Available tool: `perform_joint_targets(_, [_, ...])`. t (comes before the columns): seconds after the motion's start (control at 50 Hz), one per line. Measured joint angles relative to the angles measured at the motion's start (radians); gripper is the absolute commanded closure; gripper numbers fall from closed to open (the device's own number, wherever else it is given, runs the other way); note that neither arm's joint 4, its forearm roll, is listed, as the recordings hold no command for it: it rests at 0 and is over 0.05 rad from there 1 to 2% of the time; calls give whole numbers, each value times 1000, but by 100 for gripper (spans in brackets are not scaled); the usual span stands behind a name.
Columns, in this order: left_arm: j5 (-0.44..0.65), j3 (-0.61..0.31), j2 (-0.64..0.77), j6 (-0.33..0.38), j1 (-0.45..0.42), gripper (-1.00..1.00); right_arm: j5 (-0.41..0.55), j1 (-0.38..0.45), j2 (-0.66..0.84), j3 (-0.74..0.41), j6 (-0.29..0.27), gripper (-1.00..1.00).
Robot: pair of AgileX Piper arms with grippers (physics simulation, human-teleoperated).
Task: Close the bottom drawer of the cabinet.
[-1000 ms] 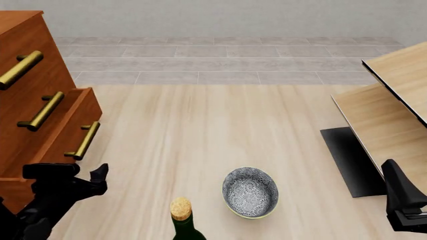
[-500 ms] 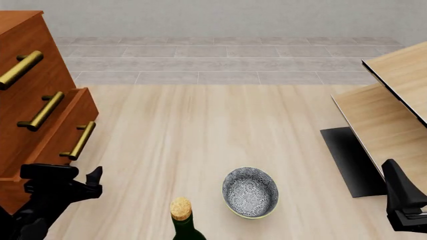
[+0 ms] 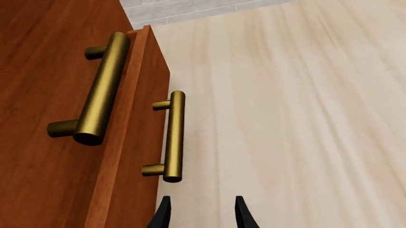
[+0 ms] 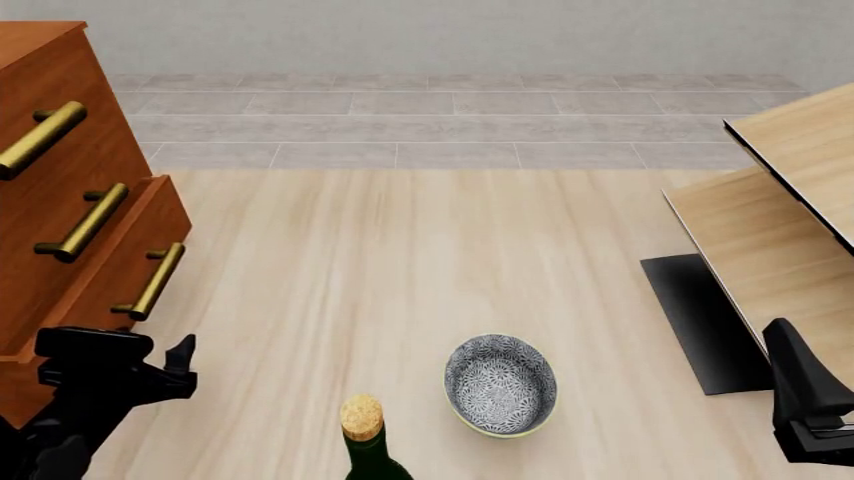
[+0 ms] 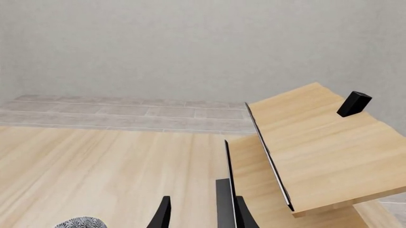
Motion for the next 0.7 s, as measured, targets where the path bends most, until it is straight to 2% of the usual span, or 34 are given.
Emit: perform_joint_targets(0.7, [-3, -11, -3, 11, 58, -100, -4, 0, 0, 0, -4, -100])
